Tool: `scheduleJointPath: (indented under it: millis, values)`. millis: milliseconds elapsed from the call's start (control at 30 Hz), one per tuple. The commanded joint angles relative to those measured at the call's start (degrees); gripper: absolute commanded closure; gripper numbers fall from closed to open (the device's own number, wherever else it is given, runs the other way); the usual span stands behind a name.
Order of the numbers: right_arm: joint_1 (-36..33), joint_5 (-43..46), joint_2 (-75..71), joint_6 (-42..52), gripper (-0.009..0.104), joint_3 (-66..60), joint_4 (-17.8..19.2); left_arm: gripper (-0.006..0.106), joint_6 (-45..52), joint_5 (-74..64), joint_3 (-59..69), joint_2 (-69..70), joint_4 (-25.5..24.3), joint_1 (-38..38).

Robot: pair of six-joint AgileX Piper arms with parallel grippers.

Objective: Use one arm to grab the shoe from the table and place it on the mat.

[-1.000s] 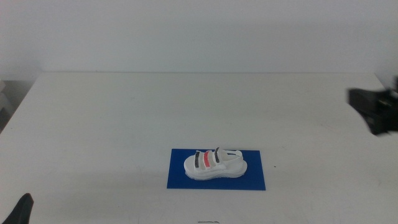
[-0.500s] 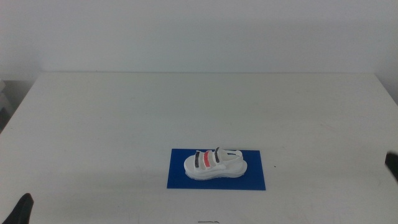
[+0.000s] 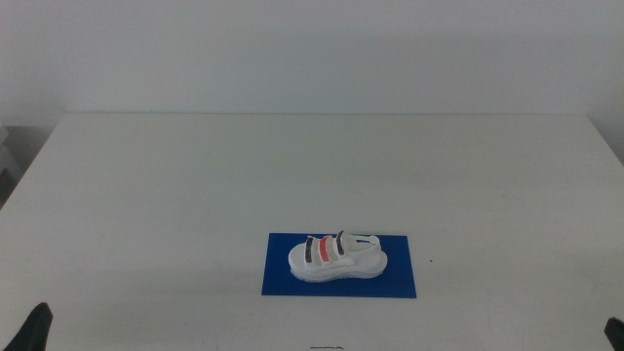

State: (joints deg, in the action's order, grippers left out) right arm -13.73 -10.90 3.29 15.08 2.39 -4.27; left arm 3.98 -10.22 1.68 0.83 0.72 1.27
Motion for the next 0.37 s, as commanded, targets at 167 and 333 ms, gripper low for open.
scheduleJointPath:
  millis: [167,333]
  values:
    - [0.2,2.9,-5.1,0.7,0.023,-3.1,0.5,0.007,-0.8,4.7,-0.2,1.1,0.5,0.3]
    - [0.2,2.8,-5.1,0.7,0.023,-3.0,0.7,0.007,-0.8,4.7,-0.2,1.1,0.5,0.3]
